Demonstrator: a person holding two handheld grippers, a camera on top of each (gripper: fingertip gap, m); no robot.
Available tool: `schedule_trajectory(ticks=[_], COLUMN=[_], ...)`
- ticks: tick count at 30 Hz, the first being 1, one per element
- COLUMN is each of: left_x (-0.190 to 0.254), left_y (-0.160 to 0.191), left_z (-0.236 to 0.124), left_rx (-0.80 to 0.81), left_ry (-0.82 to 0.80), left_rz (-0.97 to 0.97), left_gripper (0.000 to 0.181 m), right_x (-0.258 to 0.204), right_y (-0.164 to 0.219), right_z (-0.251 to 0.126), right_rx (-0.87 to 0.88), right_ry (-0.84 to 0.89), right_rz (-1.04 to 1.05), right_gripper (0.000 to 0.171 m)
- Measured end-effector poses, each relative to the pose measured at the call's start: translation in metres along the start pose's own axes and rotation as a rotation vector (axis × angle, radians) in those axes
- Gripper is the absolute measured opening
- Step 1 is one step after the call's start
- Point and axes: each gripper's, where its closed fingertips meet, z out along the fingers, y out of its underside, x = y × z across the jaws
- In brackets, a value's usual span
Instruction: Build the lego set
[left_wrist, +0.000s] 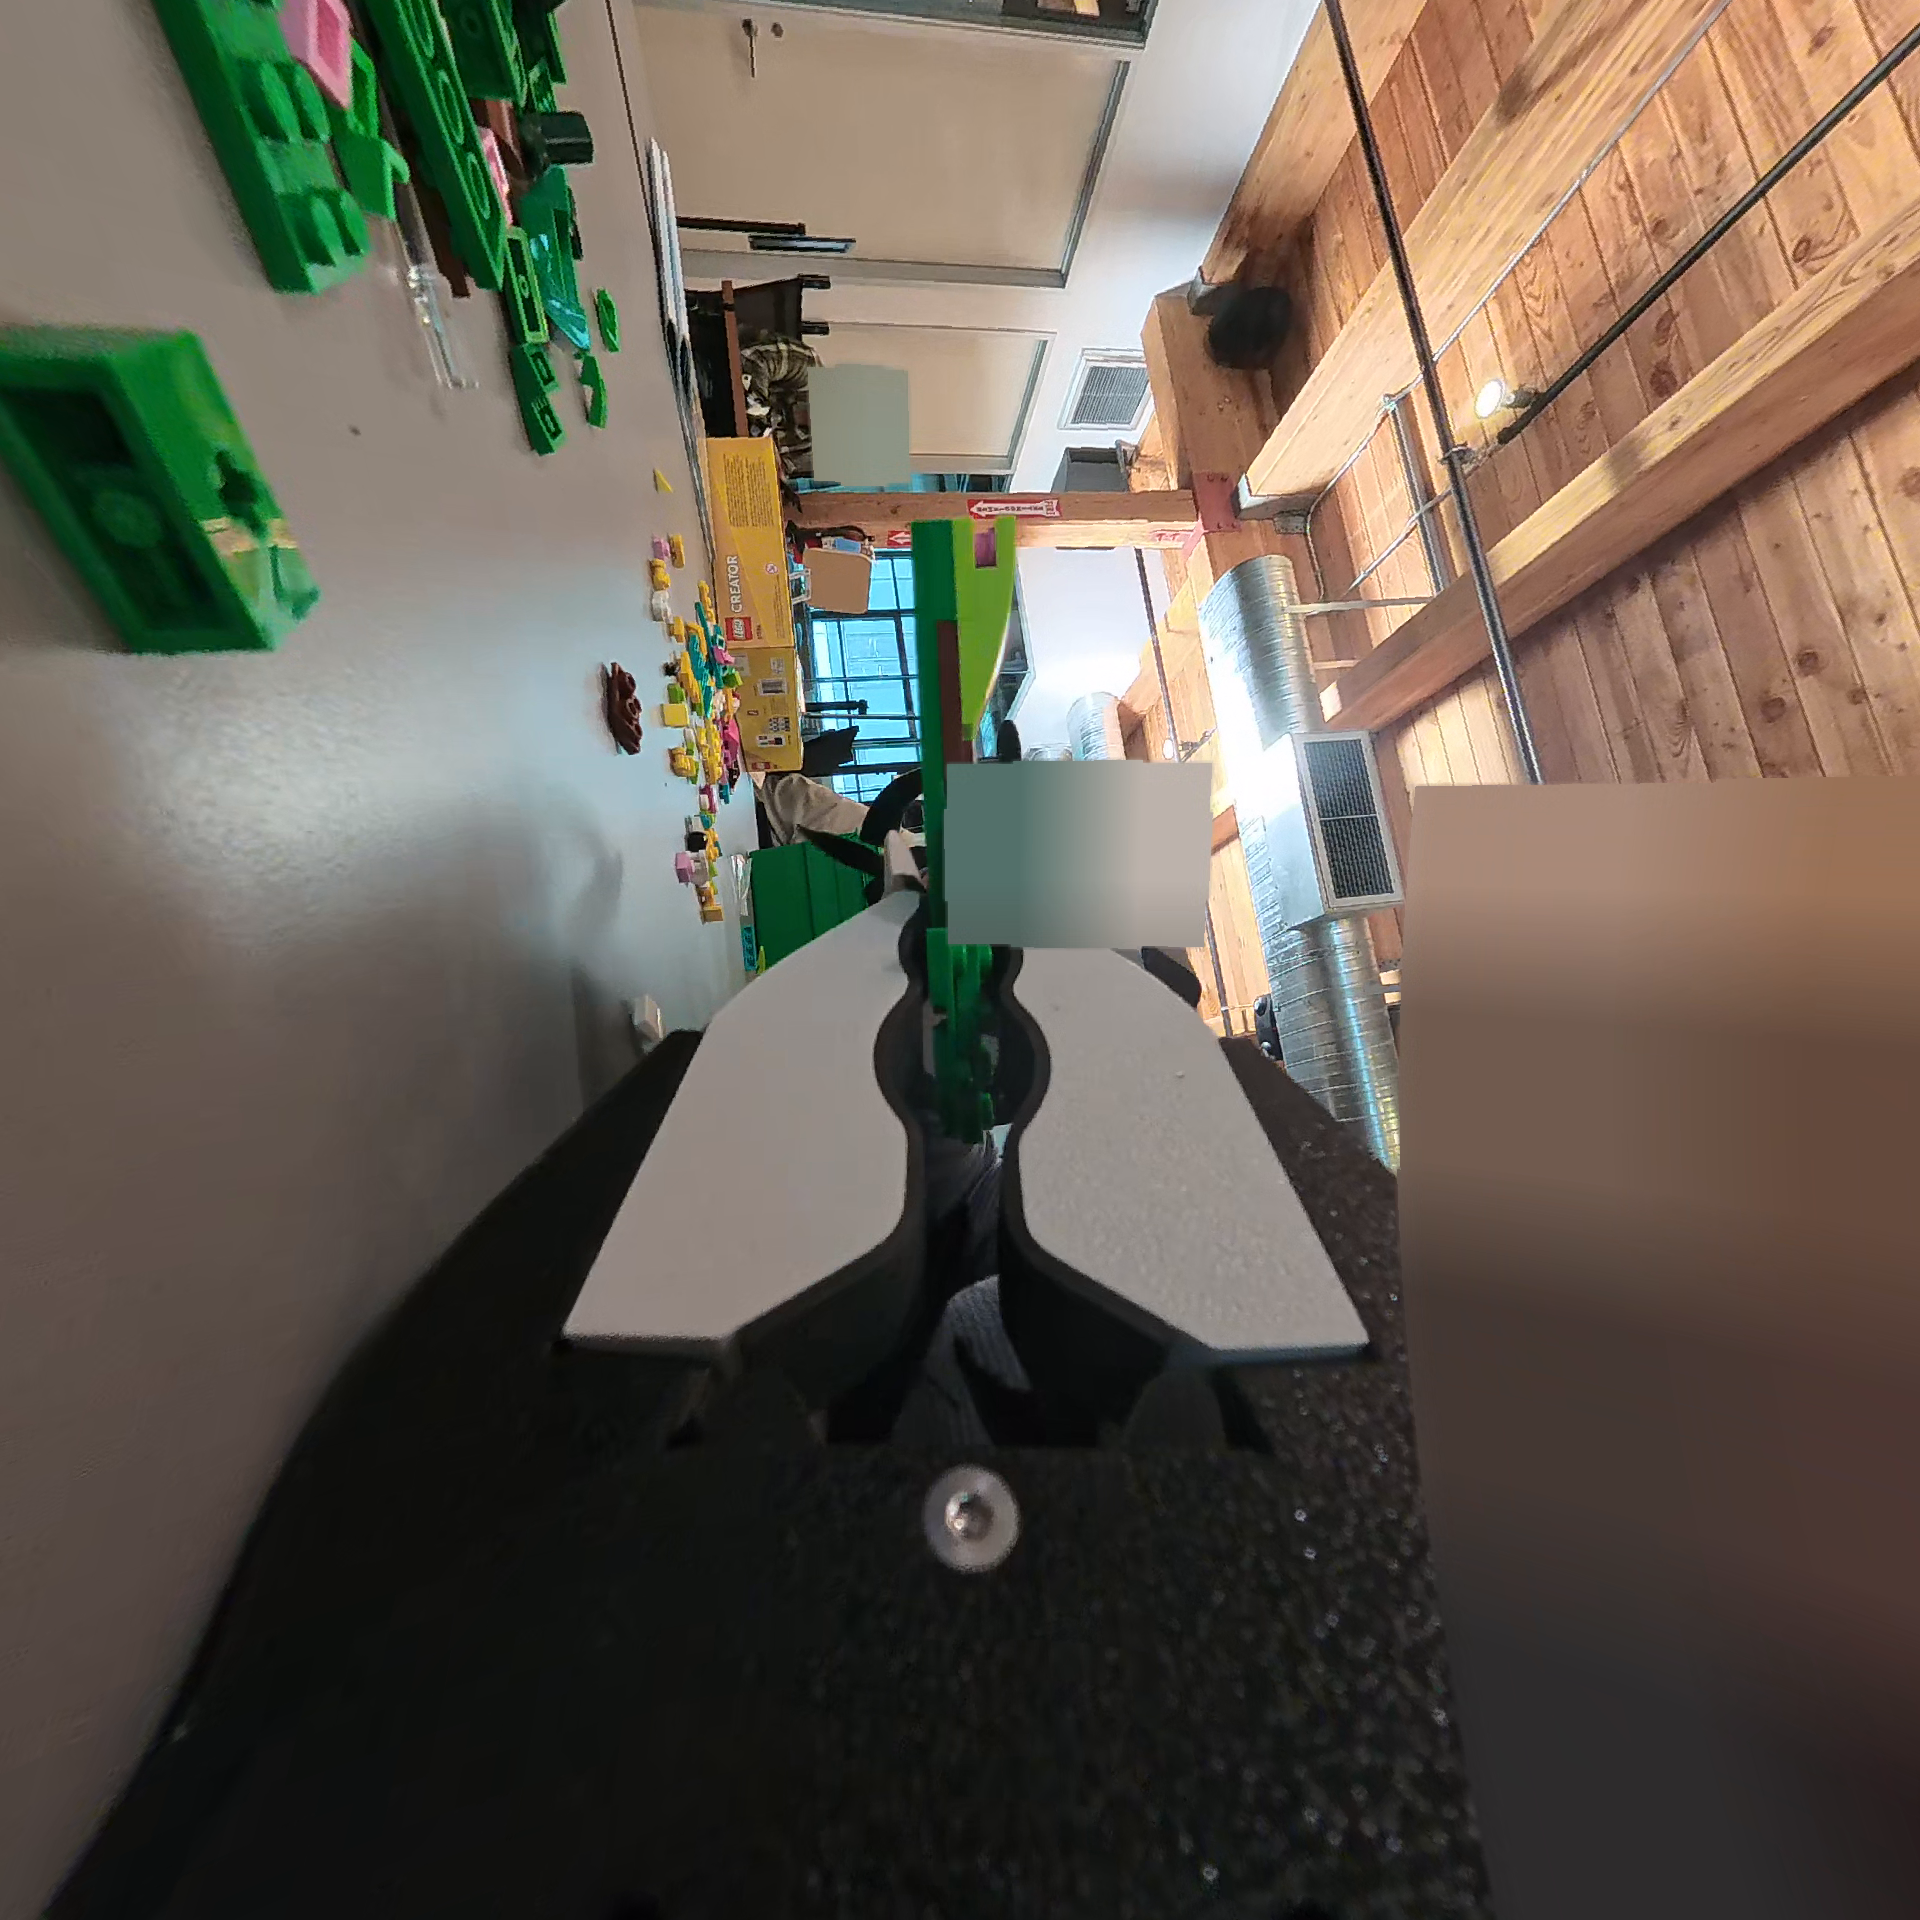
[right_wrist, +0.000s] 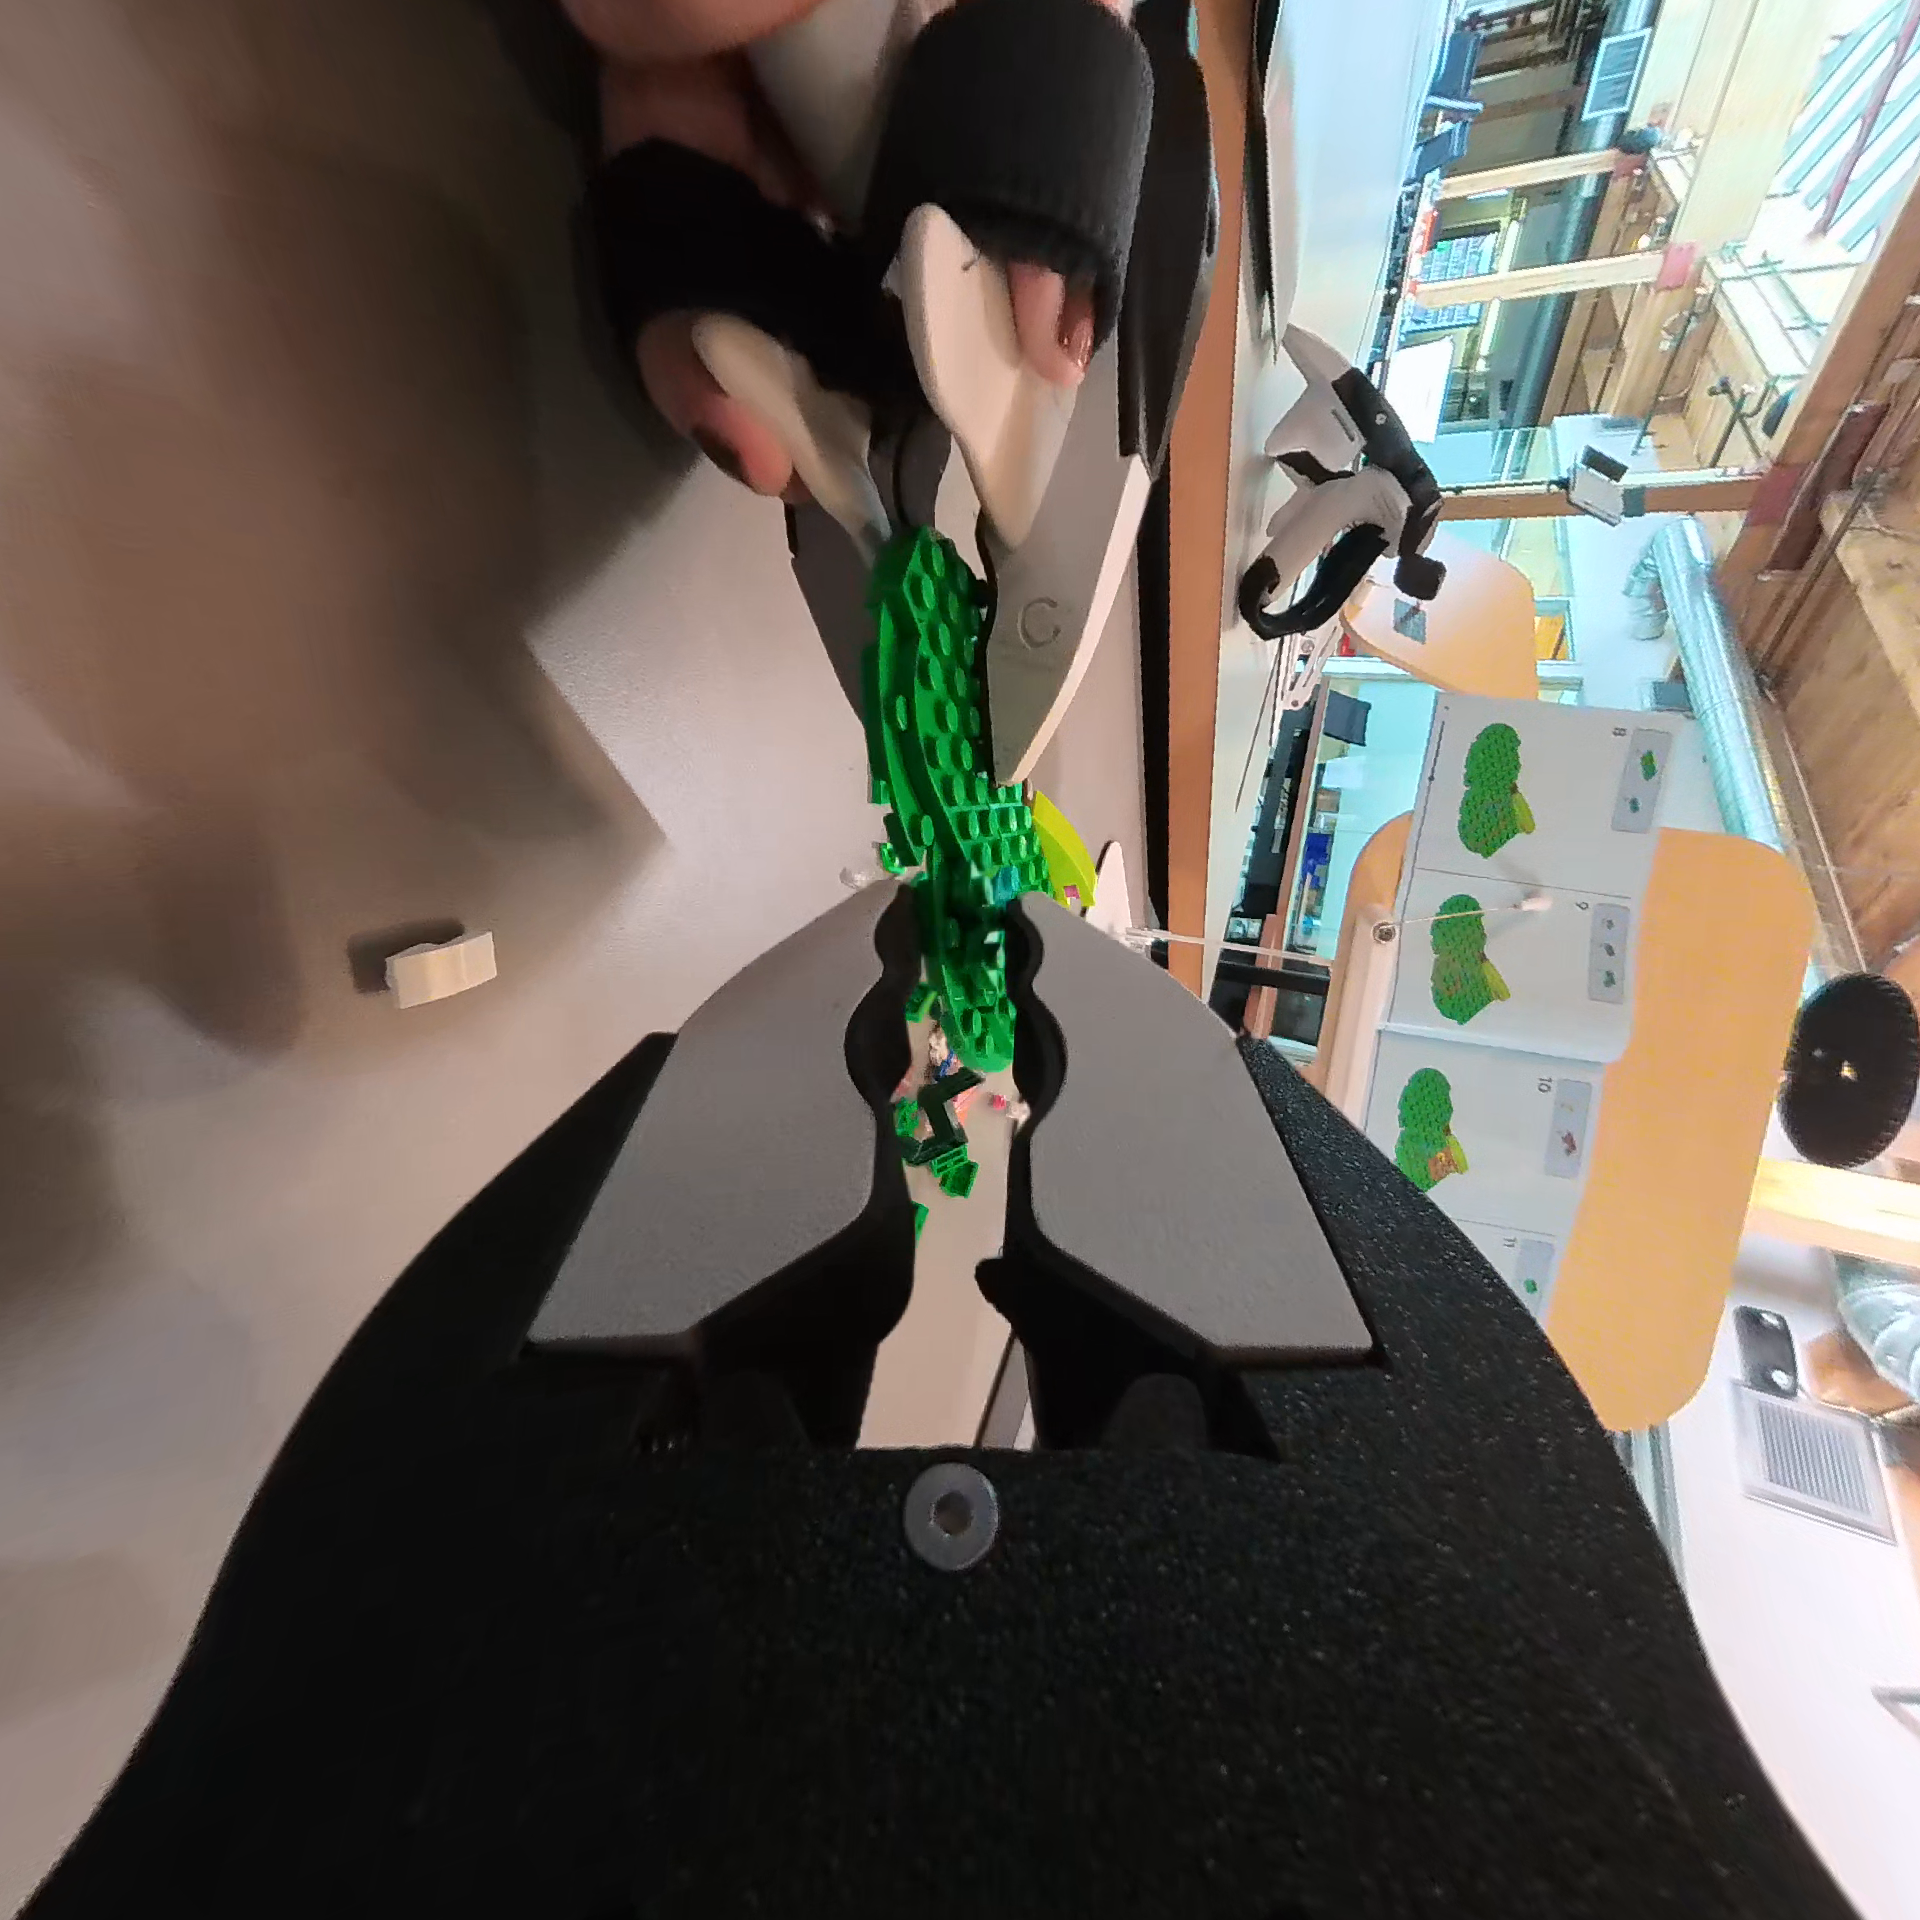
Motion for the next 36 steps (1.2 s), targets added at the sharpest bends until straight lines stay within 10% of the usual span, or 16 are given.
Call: schedule_trajectory(ticks=[36], left_x=[0.0077], left_y=[-0.0054], left_z=[-0.0018], left_rx=[0.07], left_ry=[0.063], left_rz=[-0.028], left_gripper=[0.01], right_x=[0.0099], right_y=[-0.005], right_z=[-0.0011], right_rx=[-0.013], right_ry=[0.057], right_rz=[-0.2], right_gripper=[0.007])
